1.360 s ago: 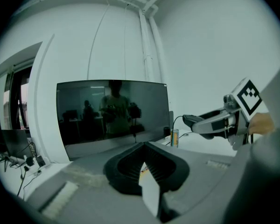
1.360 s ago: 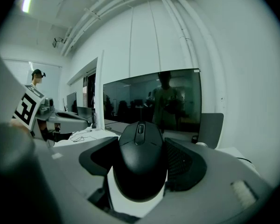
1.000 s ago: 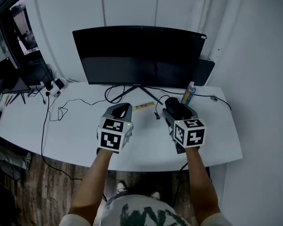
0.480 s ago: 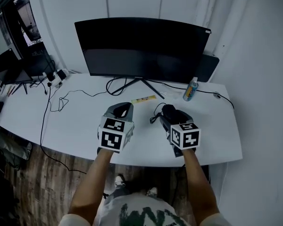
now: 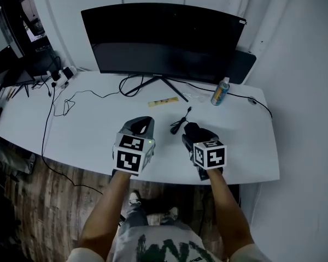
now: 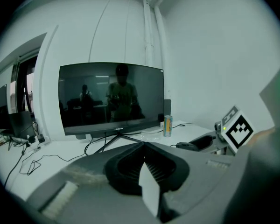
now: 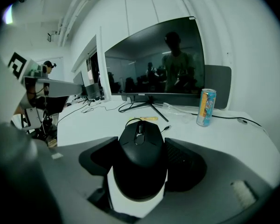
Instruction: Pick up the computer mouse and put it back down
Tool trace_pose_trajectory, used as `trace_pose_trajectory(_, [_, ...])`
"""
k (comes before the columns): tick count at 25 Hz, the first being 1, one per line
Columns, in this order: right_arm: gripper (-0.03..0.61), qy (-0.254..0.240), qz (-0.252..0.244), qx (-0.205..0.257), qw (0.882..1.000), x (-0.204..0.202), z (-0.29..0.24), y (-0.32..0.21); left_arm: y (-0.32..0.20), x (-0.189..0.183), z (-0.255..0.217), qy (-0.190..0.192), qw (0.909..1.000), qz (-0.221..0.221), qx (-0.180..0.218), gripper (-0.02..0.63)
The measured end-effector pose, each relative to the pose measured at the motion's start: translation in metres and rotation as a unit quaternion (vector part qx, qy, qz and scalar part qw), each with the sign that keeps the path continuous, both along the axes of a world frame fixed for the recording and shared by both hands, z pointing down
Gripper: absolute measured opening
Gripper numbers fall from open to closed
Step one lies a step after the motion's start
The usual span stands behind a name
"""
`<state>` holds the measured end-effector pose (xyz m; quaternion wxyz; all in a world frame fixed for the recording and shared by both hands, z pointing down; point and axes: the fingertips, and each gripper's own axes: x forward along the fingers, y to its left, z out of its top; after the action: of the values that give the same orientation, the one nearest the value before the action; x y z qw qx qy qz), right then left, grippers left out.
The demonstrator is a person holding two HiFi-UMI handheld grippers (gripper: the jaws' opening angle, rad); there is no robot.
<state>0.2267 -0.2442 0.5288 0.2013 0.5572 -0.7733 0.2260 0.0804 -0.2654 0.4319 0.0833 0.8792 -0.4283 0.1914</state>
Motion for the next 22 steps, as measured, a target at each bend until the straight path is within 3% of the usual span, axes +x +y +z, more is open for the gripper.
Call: trace_pose_trajectory(22, [0.311, 0.055, -0.026, -0.096, 0.994, 0.022, 0.103, 0.016, 0.016, 0.01, 0.057, -0.008, 0.9994, -0.024, -0.025, 0.003])
